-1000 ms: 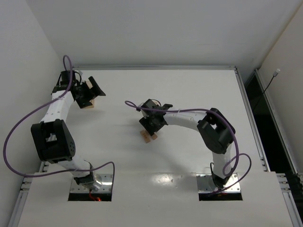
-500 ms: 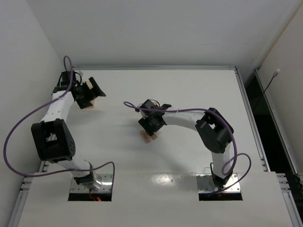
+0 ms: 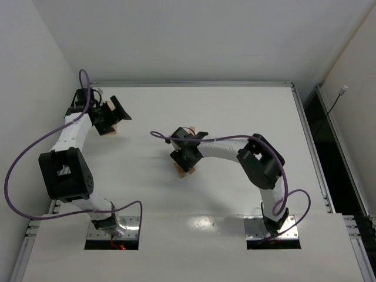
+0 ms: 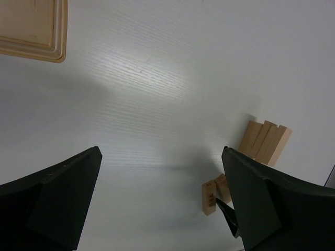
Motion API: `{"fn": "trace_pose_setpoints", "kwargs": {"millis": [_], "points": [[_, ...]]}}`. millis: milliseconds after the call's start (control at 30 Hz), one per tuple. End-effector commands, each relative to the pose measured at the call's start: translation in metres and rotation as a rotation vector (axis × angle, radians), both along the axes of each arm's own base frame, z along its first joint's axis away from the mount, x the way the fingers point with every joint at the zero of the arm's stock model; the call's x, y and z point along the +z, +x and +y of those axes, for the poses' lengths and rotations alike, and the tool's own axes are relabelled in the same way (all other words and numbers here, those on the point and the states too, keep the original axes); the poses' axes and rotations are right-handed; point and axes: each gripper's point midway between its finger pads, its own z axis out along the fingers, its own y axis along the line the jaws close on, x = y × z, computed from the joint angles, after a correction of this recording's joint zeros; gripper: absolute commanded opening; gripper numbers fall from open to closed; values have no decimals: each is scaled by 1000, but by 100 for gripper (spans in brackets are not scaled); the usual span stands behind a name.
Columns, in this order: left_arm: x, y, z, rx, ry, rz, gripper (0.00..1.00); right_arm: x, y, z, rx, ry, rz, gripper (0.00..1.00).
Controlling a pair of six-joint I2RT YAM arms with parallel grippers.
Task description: Build the wood block tower
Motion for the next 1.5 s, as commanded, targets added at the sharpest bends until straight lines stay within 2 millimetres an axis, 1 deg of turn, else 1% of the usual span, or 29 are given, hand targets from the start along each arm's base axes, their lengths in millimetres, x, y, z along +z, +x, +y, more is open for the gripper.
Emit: {"fn": "trace_pose_setpoints", "kwargs": {"millis": [0,167,200,267,333,367,400,433,467,500,567,633,667,700,733,767,867,933,1000,1033,1100,1133,1200,1233,1267,1367,1400,1433,1467], "points": [[2,3,3,8,-14,-19,100,8,10,12,8,24,-34,45],[2,3,3,8,-14,-19,100,11,14,13,3,24,-49,42],[2,3,3,8,-14,-19,100,11,16,12,-2,17,-57,38],[2,3,3,8,-14,-19,100,11,17,11,-5,11,-64,34],[2,3,3,8,-14,-19,100,8,12,5,-5,1,-55,27],[2,3,3,8,-14,-19,100,15,16,7,-10,14,-79,24],[2,3,3,8,-14,-19,100,14,14,4,-10,9,-75,20],[2,3,3,8,-14,-19,100,19,12,2,-10,15,-80,8],[2,3,3,8,-14,-19,100,25,15,3,-16,24,-102,3],[2,3,3,8,-14,-19,100,26,10,3,-5,25,-102,0],[-1,1,2,8,-16,-10,100,40,6,3,1,42,-127,0],[3,1,2,8,-14,-20,100,49,6,2,0,59,-141,0],[7,-2,3,13,-4,-31,100,57,-1,3,14,68,-135,0],[10,-2,3,13,-2,-40,100,67,0,7,18,85,-138,0],[12,-2,8,31,20,-44,100,71,-2,8,14,88,-124,0],[13,-5,9,38,28,-40,100,82,-5,8,20,87,-108,0],[18,-10,16,71,69,-40,100,96,-12,7,-21,96,-46,0],[12,-16,18,80,78,-24,100,111,-14,7,-47,113,-45,0],[19,-16,19,98,88,-56,100,130,-22,12,-55,179,-19,0],[15,-18,21,104,93,-46,100,140,-19,16,-69,212,-10,0],[8,-20,20,104,92,-35,100,153,-18,13,-77,212,1,0],[10,-18,21,104,93,-45,100,159,-10,14,-89,216,-3,0],[11,-19,21,105,96,-54,100,154,0,6,-121,201,7,0],[18,-17,23,114,110,-84,100,153,2,4,-127,193,-3,0],[23,-17,24,123,132,-103,100,147,13,1,-153,167,-18,0],[27,-17,18,115,148,-125,100,153,36,-12,-213,137,-58,0],[23,-19,15,105,147,-117,100,157,45,-13,-230,138,-78,0],[29,-18,15,107,150,-139,100,158,54,-18,-264,124,-95,0],[25,-19,14,100,164,-130,100,161,60,-16,-283,129,-110,0]]}}
